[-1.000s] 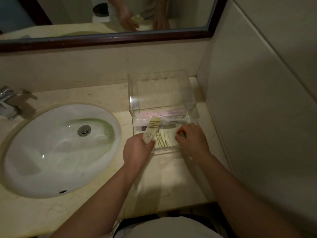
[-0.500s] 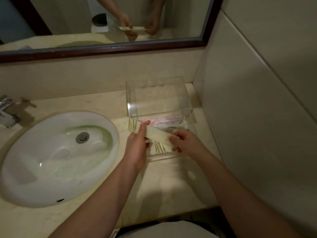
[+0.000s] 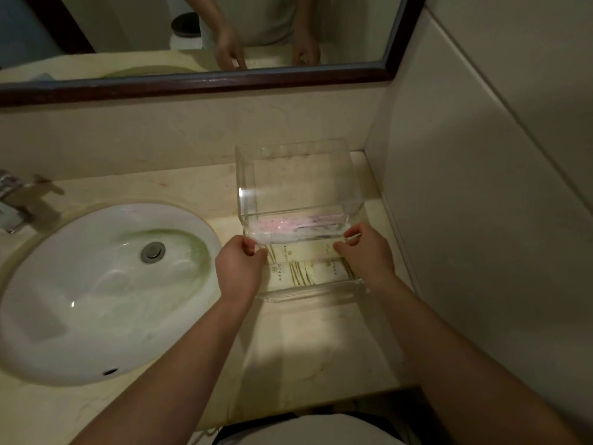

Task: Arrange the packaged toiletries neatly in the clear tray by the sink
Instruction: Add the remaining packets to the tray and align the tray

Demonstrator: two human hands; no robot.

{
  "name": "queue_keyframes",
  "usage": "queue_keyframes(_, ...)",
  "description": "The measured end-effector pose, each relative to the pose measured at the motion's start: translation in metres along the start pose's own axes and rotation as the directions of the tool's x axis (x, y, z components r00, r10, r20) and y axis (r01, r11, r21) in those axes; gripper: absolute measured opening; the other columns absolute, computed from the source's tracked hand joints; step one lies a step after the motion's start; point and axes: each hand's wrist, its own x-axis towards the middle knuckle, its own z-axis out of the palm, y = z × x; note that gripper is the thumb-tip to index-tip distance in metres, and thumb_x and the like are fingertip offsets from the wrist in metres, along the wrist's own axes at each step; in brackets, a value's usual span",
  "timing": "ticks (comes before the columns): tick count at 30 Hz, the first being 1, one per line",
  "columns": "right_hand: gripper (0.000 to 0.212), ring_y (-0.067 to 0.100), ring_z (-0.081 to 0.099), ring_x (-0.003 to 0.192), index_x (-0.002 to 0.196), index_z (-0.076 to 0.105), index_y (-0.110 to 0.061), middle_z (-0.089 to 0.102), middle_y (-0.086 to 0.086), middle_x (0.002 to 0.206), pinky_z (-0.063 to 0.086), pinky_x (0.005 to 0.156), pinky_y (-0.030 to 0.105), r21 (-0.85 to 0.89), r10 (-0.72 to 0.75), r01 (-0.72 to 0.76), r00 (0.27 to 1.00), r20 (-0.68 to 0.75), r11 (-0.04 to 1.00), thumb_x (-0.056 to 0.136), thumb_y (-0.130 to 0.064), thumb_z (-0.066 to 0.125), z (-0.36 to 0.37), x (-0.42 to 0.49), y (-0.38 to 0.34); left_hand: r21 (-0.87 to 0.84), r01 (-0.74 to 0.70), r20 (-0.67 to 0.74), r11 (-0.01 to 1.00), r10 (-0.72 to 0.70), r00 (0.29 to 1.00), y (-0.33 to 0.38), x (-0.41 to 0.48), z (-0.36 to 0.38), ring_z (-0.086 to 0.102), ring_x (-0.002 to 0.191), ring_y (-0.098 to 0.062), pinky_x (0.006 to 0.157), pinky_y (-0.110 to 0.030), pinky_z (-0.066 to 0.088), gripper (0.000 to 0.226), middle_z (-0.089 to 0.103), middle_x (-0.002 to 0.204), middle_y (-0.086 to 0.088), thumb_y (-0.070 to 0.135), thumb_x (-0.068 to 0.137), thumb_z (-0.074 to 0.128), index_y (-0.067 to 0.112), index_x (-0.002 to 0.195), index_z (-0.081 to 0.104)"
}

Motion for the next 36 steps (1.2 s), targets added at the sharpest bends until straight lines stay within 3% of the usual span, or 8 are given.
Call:
queue_keyframes(7,0.019,0.016,0.060,0.078,0.091,0.059,-0.027,0.064,-0.010,0.084,0.040,0.065,0.026,-0.138,-0.028,0.025,0.999,-0.020,0.990,0.079,-0.035,0.072,0.003,0.003,-0.002,0.036,-0.025,-0.059,0.999,0.027,0.998,-0.004,0.001,0.013,0.055,0.066,-0.017,0.057,-0.028,0.037,0.019,0.054,0.066,0.008,0.016,0.075,0.072,0.014,0.086,0.057)
queue_keyframes(18,0.014,0.016,0.061,0.074,0.084,0.060,-0.025,0.064,-0.008,0.079,0.041,0.062,0.025,-0.105,-0.067,0.057,0.993,-0.097,0.993,0.079,-0.032,0.071,0.012,0.002,0.004,-0.052,0.023,-0.090,0.998,-0.027,0.996,-0.011,0.001,0.012,0.055,0.064,-0.011,0.058,-0.024,0.043,0.023,0.058,0.071,0.003,0.018,0.077,0.076,0.014,0.089,0.057)
queue_keyframes(23,0.018,0.016,0.058,0.077,0.088,0.060,-0.024,0.059,-0.008,0.085,0.044,0.065,0.028,-0.157,-0.125,0.099,0.978,-0.165,0.983,0.080,-0.038,0.068,0.009,0.002,0.009,-0.015,0.074,-0.132,0.997,-0.075,0.988,-0.015,0.002,0.009,0.053,0.083,-0.019,0.071,-0.031,0.043,0.043,0.054,0.099,-0.003,0.033,0.078,0.073,0.010,0.109,0.054)
queue_keyframes(27,0.028,0.022,0.057,0.089,0.104,0.060,-0.019,0.060,0.001,0.102,0.042,0.071,0.030,-0.110,-0.062,0.032,0.958,-0.279,0.993,0.087,-0.040,0.060,0.000,-0.006,0.033,-0.011,0.165,0.021,0.986,-0.164,0.986,-0.032,-0.002,0.001,0.061,0.091,-0.027,0.081,-0.038,0.052,0.043,0.063,0.109,-0.011,0.041,0.089,0.054,0.007,0.114,0.057)
queue_keyframes(29,0.027,0.020,0.060,0.083,0.107,0.062,-0.017,0.064,0.003,0.101,0.042,0.069,0.029,-0.090,-0.001,-0.016,0.982,-0.189,0.996,0.092,-0.037,0.053,0.000,-0.009,0.048,-0.013,0.141,0.112,0.990,-0.139,0.984,-0.035,-0.009,-0.005,0.060,0.090,-0.024,0.077,-0.032,0.047,0.034,0.066,0.104,-0.008,0.030,0.096,0.048,0.006,0.115,0.062)
queue_keyframes(31,0.025,0.014,0.061,0.075,0.105,0.066,-0.015,0.068,0.002,0.094,0.045,0.069,0.029,-0.047,0.007,-0.010,0.997,-0.075,0.999,0.096,-0.031,0.049,0.003,-0.010,0.060,-0.053,0.132,0.195,0.990,-0.120,0.973,-0.036,-0.014,-0.007,0.063,0.090,-0.023,0.076,-0.035,0.049,0.030,0.068,0.101,-0.003,0.022,0.097,0.044,0.010,0.115,0.065)
queue_keyframes(33,0.025,0.017,0.065,0.079,0.101,0.070,-0.017,0.071,0.001,0.092,0.051,0.072,0.032,0.023,-0.027,0.029,0.998,-0.065,0.999,0.097,-0.028,0.048,0.006,-0.008,0.067,-0.112,0.145,0.239,0.983,-0.115,0.964,-0.036,-0.019,-0.008,0.066,0.093,-0.025,0.079,-0.044,0.055,0.029,0.070,0.103,-0.004,0.018,0.096,0.043,0.016,0.114,0.066)
queue_keyframes(36,0.022,0.022,0.067,0.082,0.099,0.072,-0.018,0.070,0.004,0.090,0.055,0.074,0.038,0.097,-0.029,0.040,0.994,-0.107,0.994,0.096,-0.026,0.052,0.009,-0.008,0.070,-0.175,0.159,0.247,0.972,-0.113,0.962,-0.036,-0.023,-0.008,0.068,0.091,-0.022,0.080,-0.044,0.057,0.029,0.072,0.103,-0.002,0.017,0.097,0.043,0.025,0.111,0.068)
